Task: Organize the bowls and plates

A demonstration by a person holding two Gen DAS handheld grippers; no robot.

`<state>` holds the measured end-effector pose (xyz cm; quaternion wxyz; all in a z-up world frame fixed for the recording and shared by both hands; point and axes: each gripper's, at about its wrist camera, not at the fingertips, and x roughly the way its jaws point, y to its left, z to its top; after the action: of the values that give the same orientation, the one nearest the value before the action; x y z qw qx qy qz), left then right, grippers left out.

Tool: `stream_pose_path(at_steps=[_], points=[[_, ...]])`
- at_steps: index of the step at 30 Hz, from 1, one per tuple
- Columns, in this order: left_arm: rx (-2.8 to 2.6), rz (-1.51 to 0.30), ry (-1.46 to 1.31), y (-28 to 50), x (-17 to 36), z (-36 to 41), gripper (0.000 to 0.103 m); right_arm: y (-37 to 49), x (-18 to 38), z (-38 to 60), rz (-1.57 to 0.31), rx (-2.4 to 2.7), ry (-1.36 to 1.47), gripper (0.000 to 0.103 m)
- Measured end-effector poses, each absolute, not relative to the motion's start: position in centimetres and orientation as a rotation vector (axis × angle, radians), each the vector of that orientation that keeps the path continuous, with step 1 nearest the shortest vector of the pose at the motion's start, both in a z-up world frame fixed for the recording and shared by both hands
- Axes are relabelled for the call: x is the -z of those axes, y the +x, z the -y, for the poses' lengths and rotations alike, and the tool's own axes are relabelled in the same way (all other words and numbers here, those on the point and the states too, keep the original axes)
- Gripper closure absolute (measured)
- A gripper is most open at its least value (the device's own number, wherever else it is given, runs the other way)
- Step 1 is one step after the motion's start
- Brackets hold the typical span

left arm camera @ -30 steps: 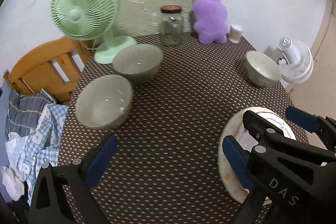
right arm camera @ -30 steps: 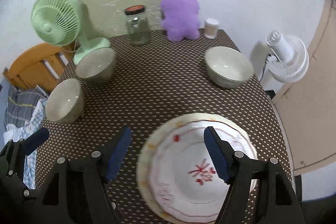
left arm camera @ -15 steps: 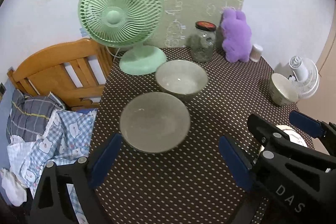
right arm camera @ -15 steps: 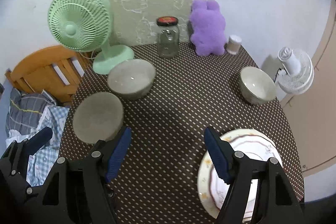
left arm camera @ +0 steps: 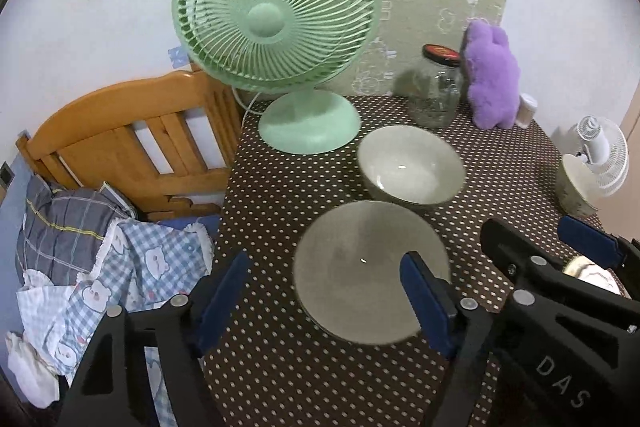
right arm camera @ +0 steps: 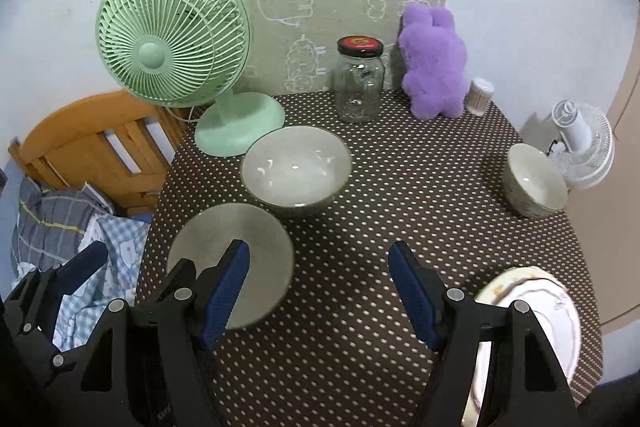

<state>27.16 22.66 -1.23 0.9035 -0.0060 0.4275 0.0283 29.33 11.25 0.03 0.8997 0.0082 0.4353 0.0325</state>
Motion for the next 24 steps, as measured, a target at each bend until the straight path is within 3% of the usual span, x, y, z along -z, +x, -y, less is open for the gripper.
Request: stream_pose_path(at_steps=[6, 13, 19, 24], points=[[-0.075, -0.911, -0.024, 29.3, 3.4, -23.9, 0.030, 31.4, 2.0, -12.0, -0.921, -0.047, 0.025, 0.029], [-0.117, -0.966, -0.054, 31.3, 6.5, -24.7, 0.045, 33.7, 5.2, -12.9, -0.984, -0.058, 0.038, 0.053], [-0.110, -1.001, -0.061, 32.3, 8.0, -24.9, 0.059, 34.9, 7.0, -13.9, -1.024, -0.076, 0.028, 0.065], [-0.097, -1.028, -0.060, 32.7, 8.8, -24.8, 0.079, 35.6, 7.9, -14.6, -1.044, -0.094, 0.016, 0.084]])
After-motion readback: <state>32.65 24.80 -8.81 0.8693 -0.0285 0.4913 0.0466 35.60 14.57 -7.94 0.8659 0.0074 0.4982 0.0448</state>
